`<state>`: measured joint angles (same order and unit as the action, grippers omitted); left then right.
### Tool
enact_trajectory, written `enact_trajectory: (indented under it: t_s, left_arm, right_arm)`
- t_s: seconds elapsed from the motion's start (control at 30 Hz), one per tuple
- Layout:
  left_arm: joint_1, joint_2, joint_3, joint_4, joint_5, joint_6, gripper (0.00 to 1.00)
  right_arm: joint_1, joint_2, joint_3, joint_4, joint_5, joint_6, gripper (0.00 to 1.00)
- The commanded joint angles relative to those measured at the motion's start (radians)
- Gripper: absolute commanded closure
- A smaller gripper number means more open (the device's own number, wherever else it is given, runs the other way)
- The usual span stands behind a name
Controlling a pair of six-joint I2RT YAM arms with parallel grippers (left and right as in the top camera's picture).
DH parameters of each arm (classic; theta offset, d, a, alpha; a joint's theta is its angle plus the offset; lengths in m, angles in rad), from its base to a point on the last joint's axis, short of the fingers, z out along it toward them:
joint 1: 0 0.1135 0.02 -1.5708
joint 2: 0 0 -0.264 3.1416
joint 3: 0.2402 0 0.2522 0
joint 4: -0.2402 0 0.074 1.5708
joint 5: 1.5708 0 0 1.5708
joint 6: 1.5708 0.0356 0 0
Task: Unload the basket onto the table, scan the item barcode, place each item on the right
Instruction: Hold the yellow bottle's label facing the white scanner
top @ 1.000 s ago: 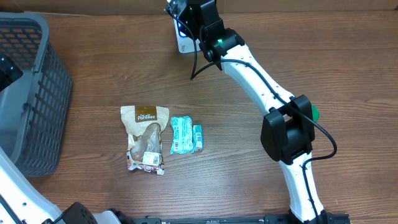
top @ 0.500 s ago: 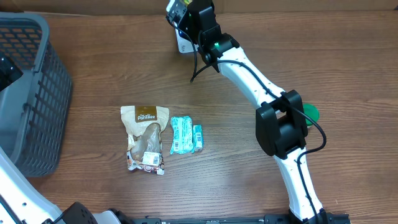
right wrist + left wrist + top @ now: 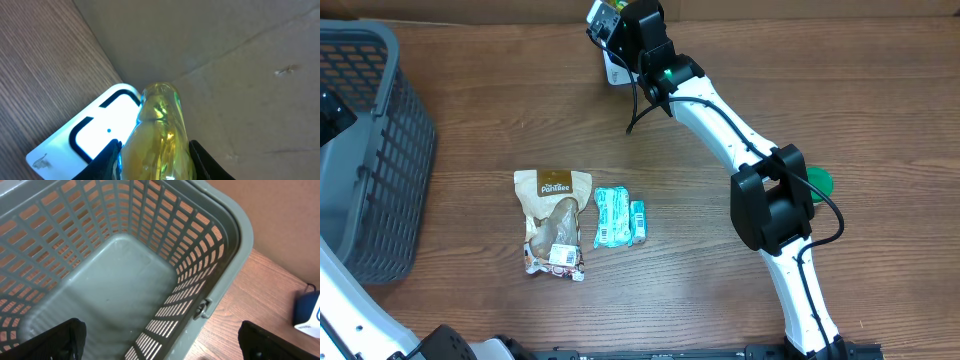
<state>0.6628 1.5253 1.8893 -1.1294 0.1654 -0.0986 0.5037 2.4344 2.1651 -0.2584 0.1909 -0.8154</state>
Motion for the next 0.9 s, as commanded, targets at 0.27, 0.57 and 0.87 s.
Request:
enact_trajectory:
  t_s: [0.27, 0.57, 0.87]
  left_arm:
    - [-0.002, 0.004, -0.006, 0.003, 0.011, -0.006, 0.0]
    - [-0.002, 0.004, -0.006, 0.003, 0.011, -0.006, 0.0]
    - [-0.002, 0.004, -0.006, 0.003, 0.011, -0.006, 0.0]
  right_arm:
    - [-0.001, 0.014, 0.013, -0.031, 0.011, 0.003, 0.96]
    - [-0.001, 0.006, 0.018, 0.02, 0.049, 0.126, 0.96]
    - [0.001, -0.181, 0.032, -0.01, 0.064, 0.415, 0.96]
